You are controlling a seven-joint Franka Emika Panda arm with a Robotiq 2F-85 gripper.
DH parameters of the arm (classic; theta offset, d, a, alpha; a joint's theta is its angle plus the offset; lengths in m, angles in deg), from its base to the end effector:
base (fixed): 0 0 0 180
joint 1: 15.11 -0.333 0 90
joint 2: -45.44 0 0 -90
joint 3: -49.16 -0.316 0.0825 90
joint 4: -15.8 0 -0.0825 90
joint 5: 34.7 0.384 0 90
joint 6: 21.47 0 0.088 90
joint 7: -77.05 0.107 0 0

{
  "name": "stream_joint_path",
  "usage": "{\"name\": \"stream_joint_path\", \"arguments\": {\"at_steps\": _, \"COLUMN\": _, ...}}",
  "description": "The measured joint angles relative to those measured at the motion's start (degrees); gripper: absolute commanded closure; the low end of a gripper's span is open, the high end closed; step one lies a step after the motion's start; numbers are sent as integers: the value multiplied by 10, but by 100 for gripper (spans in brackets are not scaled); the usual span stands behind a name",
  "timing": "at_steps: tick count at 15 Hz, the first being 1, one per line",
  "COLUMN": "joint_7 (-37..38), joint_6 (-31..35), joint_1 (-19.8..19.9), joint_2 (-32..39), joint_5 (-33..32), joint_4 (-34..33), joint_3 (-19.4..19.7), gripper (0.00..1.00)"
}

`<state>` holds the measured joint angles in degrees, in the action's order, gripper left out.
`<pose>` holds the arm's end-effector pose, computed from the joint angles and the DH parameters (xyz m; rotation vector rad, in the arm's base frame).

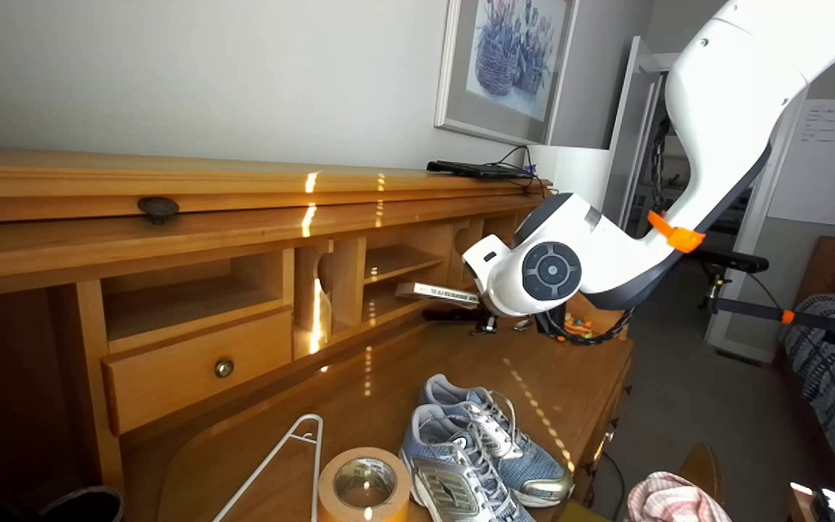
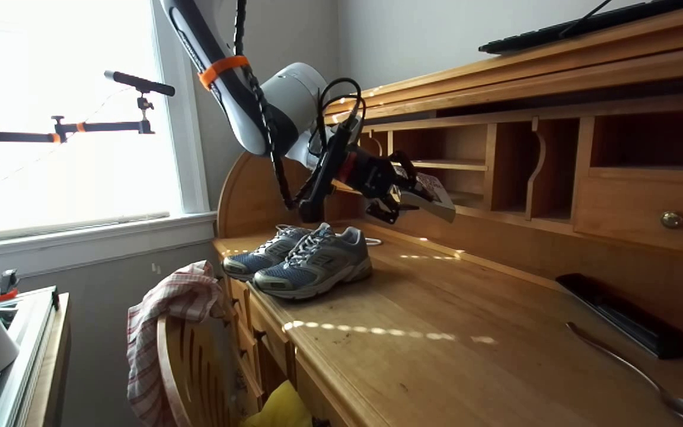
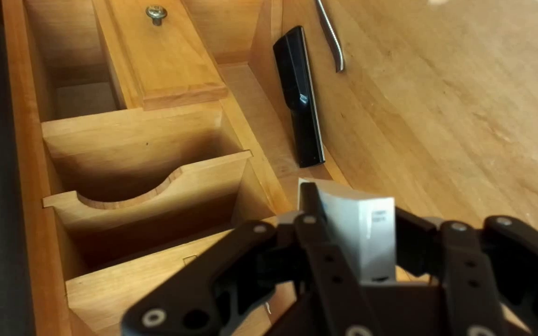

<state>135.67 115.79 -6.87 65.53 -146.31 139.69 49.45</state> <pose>0.5550 -0.0908 0.2292 1.9932 0.5411 0.4666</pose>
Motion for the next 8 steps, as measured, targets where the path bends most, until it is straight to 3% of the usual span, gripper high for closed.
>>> {"name": "stream_joint_path", "arguments": {"at_steps": 8, "joint_7": -8, "joint_6": 0, "joint_1": -1, "joint_2": 50, "joint_5": 0, "joint_4": -65, "joint_3": -3, "gripper": 94}}
